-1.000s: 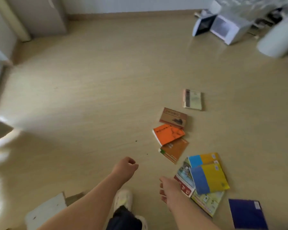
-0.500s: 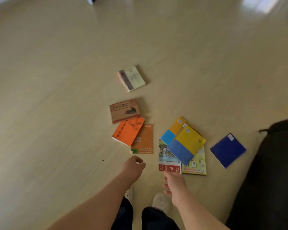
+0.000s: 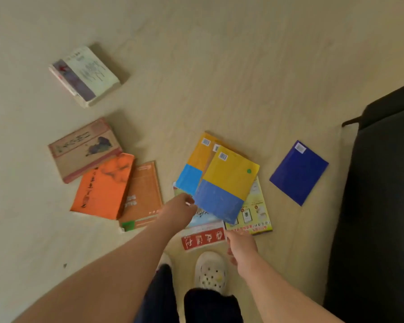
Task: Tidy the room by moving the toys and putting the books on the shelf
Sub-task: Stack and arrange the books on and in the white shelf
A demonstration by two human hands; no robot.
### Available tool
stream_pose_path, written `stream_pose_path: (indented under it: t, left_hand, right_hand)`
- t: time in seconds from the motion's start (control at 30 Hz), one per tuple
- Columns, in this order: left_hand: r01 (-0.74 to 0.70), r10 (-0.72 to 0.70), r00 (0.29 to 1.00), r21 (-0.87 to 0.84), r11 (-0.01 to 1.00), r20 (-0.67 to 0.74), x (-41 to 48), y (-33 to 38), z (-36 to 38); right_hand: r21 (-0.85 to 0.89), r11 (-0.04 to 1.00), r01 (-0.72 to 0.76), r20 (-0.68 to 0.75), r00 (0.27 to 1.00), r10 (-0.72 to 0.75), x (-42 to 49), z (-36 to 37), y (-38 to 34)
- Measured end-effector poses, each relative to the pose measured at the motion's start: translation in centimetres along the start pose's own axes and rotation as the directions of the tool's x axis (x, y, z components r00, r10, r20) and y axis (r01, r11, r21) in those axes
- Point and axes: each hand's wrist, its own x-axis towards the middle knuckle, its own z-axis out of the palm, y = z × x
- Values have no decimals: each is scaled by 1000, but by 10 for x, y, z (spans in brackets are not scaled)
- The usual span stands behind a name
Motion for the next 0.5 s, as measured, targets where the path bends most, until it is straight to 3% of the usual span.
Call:
stream_pose_path:
  t: [0.1,0.23,0.33,0.4,0.5]
  left_hand:
    - [-40,40,999,27,999,1,90,-14,33]
    - [-105,106,994,108,989,-10,197,-29,68]
    - [-189,190,982,105,976,-3,255,-31,89]
    - [-232,233,972,17,973,-34,279,-30,103]
    - [-198,217,976,-325,925,20,292,-31,110]
  right_hand:
    - [43,999,18,-40,999,-17,90,14,-7]
    - [51,996,79,-364,930,-55,198,35,-12]
    - [17,993,118,-495,864,-94,255,41,-19]
    - [-21,985,170,-547,823,-154,280,45,-24]
    - [-22,972,233,-576,792,-203,295,51,-29]
